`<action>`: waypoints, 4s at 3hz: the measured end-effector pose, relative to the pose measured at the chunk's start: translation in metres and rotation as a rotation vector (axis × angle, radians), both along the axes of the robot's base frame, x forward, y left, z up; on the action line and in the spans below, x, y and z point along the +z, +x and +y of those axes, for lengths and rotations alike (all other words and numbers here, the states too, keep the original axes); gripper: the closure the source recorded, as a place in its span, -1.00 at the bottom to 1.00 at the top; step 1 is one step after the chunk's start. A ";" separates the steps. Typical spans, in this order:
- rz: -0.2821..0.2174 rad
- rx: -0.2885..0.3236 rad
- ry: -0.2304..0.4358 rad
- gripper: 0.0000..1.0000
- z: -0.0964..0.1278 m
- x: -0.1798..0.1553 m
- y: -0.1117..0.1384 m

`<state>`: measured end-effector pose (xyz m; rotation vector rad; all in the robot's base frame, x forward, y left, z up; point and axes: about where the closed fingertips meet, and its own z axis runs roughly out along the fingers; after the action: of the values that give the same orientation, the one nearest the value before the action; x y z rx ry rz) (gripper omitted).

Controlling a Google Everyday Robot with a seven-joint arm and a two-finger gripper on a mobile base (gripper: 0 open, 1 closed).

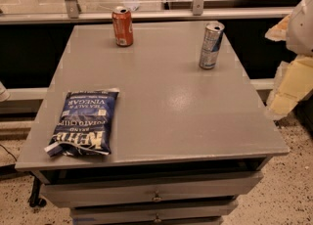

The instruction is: Move blue chip bag near coke can

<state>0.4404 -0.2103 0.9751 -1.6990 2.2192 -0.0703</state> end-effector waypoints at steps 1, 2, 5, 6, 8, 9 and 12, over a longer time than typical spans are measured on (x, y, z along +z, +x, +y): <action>-0.006 0.006 0.079 -1.00 0.022 -0.011 0.003; -0.015 0.027 0.204 -1.00 0.065 -0.030 0.005; 0.005 0.081 0.496 -1.00 0.173 -0.065 -0.012; -0.019 0.098 0.513 -1.00 0.184 -0.067 -0.012; -0.026 0.164 0.578 -1.00 0.249 -0.099 0.002; -0.025 0.191 0.578 -1.00 0.273 -0.115 0.003; -0.035 0.245 0.647 -1.00 0.322 -0.126 -0.014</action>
Offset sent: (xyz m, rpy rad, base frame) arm 0.0100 0.1227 -0.0580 0.3793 -0.0194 0.0592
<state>0.4265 0.1122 0.8491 -1.5457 1.7173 0.6038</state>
